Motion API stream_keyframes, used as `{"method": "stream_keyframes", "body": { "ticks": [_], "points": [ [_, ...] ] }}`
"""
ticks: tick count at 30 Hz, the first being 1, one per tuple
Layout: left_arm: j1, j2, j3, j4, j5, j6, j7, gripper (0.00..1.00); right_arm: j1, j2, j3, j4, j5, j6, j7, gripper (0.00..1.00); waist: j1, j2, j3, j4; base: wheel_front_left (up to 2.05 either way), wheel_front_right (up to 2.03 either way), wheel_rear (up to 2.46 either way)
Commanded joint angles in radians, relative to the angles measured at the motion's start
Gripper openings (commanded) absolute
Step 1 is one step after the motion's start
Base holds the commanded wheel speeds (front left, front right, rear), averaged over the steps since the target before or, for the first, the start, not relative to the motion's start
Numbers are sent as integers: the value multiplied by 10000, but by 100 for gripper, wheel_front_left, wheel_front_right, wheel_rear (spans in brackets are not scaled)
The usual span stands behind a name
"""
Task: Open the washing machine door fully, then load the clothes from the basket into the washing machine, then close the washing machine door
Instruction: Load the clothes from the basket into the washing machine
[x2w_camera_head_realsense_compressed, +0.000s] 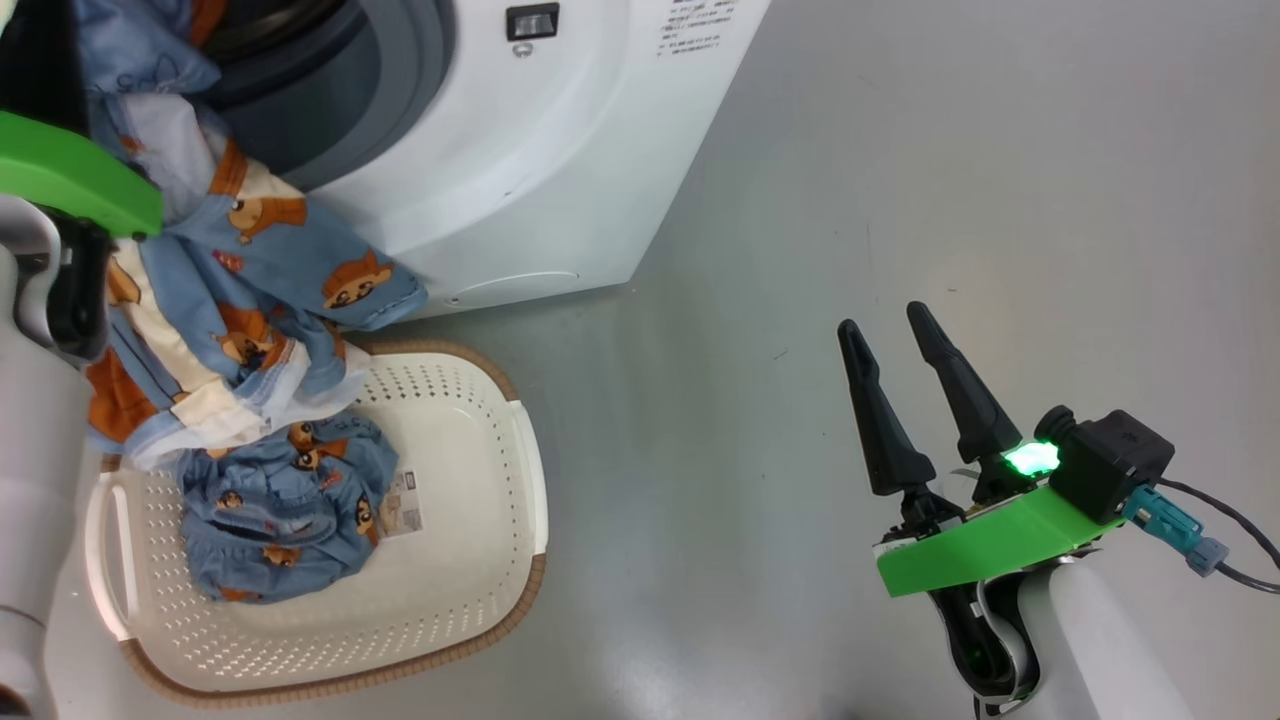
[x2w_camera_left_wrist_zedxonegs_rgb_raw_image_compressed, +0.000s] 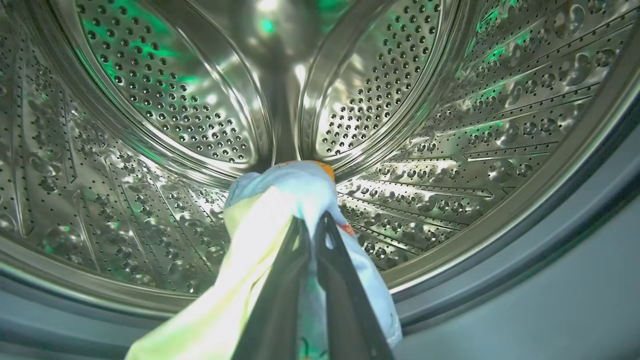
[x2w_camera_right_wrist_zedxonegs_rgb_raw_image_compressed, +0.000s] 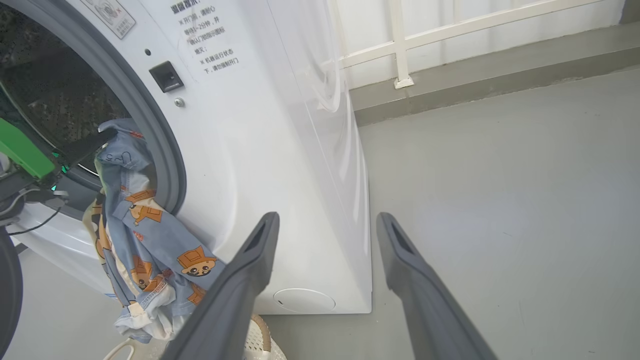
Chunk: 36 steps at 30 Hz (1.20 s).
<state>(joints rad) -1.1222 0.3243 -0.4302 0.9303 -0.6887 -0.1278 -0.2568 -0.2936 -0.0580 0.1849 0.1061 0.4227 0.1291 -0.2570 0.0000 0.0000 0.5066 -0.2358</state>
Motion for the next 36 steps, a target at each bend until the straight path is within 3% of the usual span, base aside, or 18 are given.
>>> {"method": "stream_keyframes", "body": {
  "ticks": [1,2,17,28,36],
  "points": [
    [-288,530,138,-123,-85,-29,-48,88,-46,75,239,-249,-1,16,-48,100,0,0,2,7,0,0,0],
    [-332,545,75,-62,-133,-29,-48,100,-46,76,236,-253,8,16,-48,100,0,0,2,15,0,0,0],
    [-390,497,-385,58,-621,-29,-49,100,-114,77,262,-197,-34,16,-48,100,0,0,-67,212,0,0,0],
    [461,120,159,-928,-813,-29,-49,100,-124,77,143,-170,-150,16,-48,100,0,0,-161,527,0,0,0],
    [1659,-71,714,-2023,-276,-29,-49,100,-74,57,7,-210,-219,16,-48,100,0,0,-227,759,0,0,0]
  ]
}}
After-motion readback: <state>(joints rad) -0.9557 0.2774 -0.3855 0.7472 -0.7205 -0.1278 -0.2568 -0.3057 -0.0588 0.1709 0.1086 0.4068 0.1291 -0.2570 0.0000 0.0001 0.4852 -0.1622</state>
